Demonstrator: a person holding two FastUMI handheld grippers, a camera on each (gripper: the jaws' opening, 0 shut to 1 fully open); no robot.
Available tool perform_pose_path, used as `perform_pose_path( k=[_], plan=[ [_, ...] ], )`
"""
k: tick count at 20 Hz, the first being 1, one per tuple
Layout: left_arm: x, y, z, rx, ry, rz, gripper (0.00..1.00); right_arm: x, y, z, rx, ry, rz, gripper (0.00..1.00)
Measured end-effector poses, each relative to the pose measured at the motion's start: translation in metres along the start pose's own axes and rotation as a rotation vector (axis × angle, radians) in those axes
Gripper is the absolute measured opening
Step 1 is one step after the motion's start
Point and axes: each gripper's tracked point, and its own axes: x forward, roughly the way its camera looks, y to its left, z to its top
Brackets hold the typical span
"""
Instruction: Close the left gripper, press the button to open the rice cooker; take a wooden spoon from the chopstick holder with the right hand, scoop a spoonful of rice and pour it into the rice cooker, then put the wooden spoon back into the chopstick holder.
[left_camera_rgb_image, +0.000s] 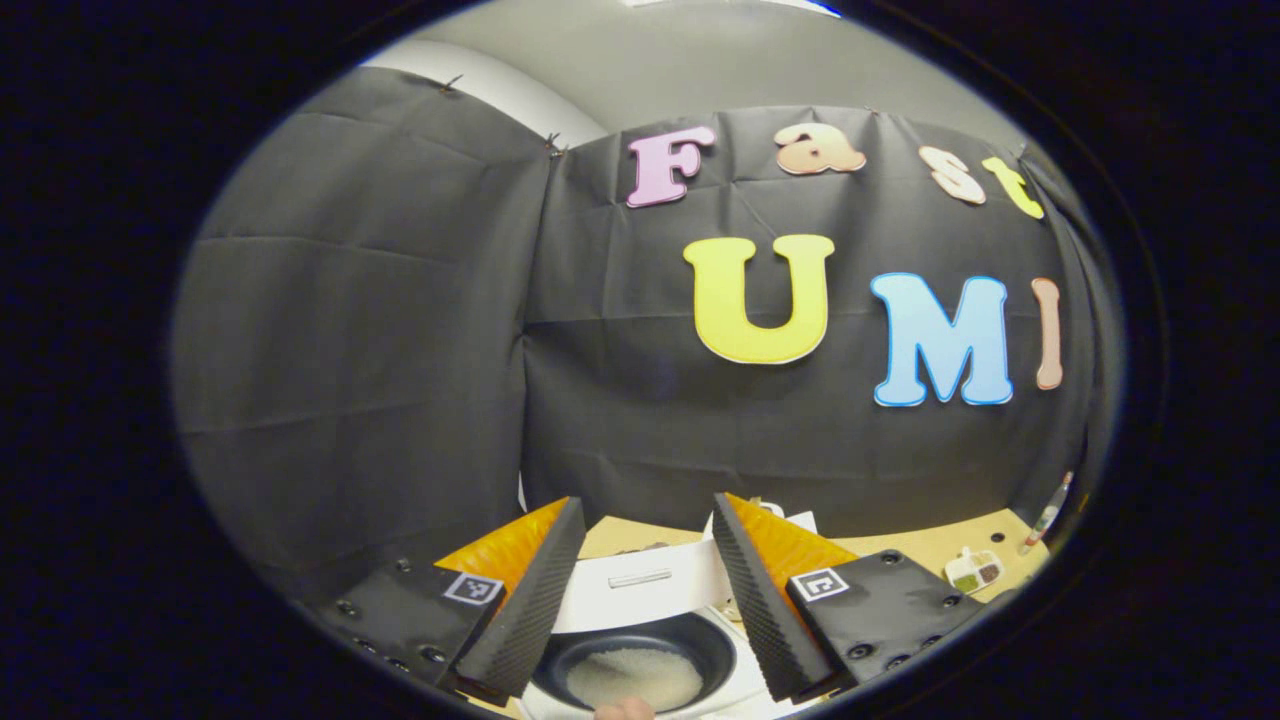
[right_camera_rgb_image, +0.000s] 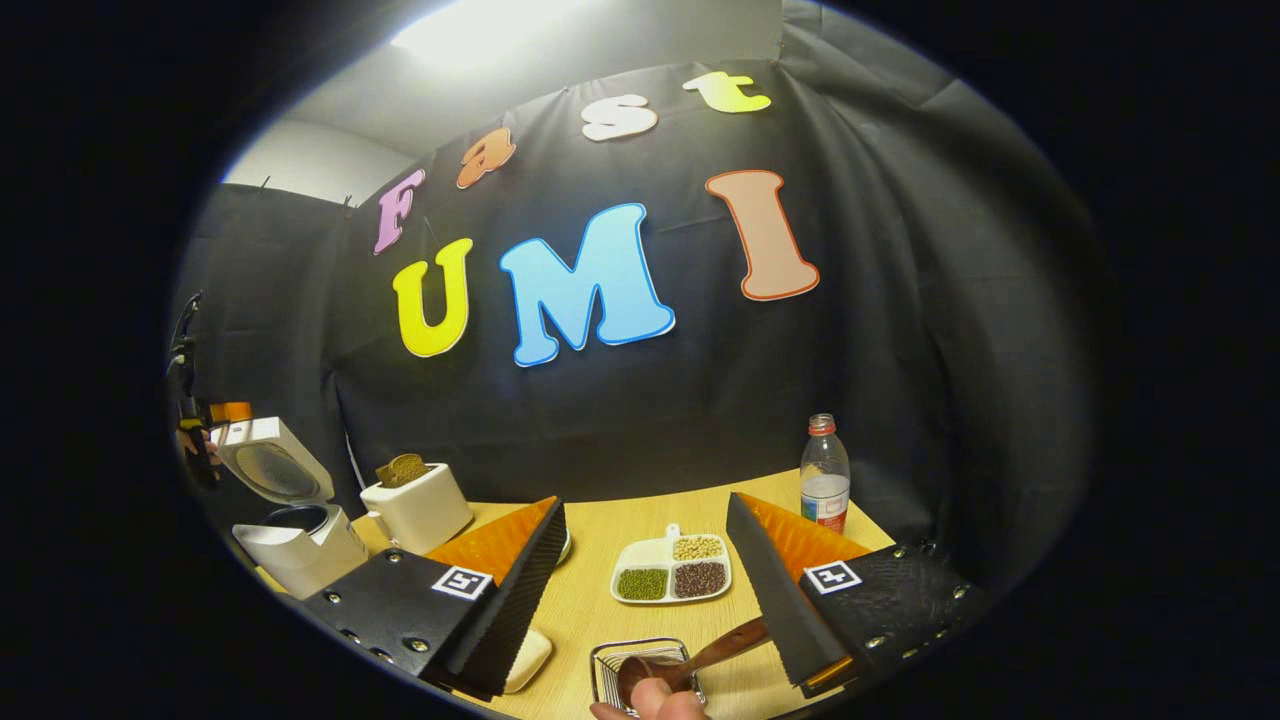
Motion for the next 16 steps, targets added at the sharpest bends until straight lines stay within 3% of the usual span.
perform_pose_path(
  k=[3,5,8,12,13,14,16],
  plan=[
    [-0.019,-0.01,-0.026,0.017,-0.003,-0.003,0.94,-0.006,0.004,-0.005,-0.003,0.01,0.009,0.98],
    [-0.033,-0.017,-0.045,0.008,0.004,-0.005,0.84,-0.007,0.006,-0.007,0.002,0.014,0.015,0.98],
    [-0.052,-0.024,-0.081,0.009,-0.001,0.005,0.89,-0.009,0.009,-0.009,0.016,0.016,0.026,0.98],
    [-0.064,-0.031,-0.111,0.046,-0.024,0.041,0.84,-0.012,0.012,-0.01,0.023,0.015,0.031,0.98],
    [-0.064,-0.03,-0.115,0.052,-0.03,0.047,0.89,-0.012,0.012,-0.011,0.021,0.016,0.03,0.98],
    [-0.066,-0.03,-0.118,0.05,-0.036,0.052,0.84,-0.013,0.012,-0.012,0.018,0.02,0.025,0.98],
    [-0.066,-0.03,-0.123,0.025,-0.026,0.048,0.94,-0.014,0.009,-0.014,0.012,0.024,0.016,0.98]
  ],
)
